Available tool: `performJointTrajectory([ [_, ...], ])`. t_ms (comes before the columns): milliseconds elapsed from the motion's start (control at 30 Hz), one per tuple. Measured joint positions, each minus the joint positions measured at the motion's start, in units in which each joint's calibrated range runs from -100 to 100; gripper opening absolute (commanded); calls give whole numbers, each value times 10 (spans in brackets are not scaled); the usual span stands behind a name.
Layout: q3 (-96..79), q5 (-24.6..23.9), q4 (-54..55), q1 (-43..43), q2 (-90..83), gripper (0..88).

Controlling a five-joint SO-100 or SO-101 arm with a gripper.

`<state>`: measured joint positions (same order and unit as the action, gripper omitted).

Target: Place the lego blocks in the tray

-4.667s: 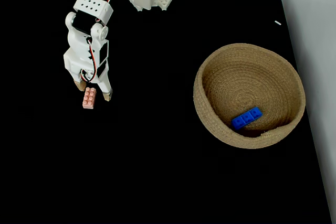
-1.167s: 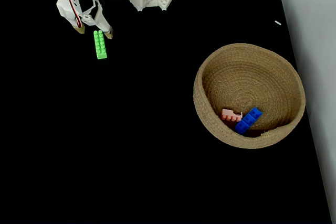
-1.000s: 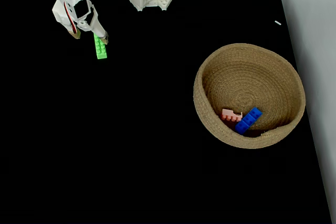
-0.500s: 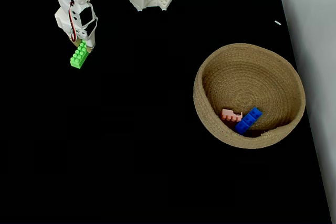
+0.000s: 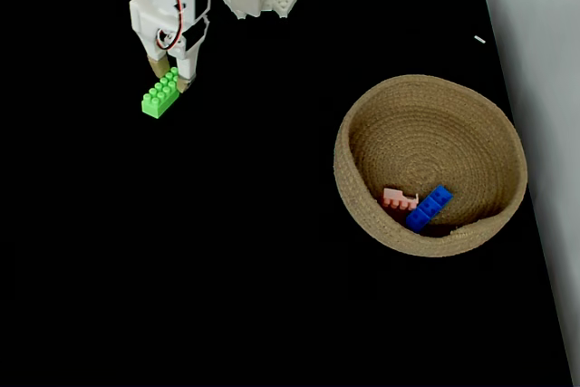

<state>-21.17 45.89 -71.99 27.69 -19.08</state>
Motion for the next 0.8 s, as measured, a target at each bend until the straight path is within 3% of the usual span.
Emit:
performJointTrajectory([
  [300,50,-199,142,-236,-91,0],
  [500,50,-275,271,-363,-74,0],
  [800,7,-350,409,-444,33,0],
])
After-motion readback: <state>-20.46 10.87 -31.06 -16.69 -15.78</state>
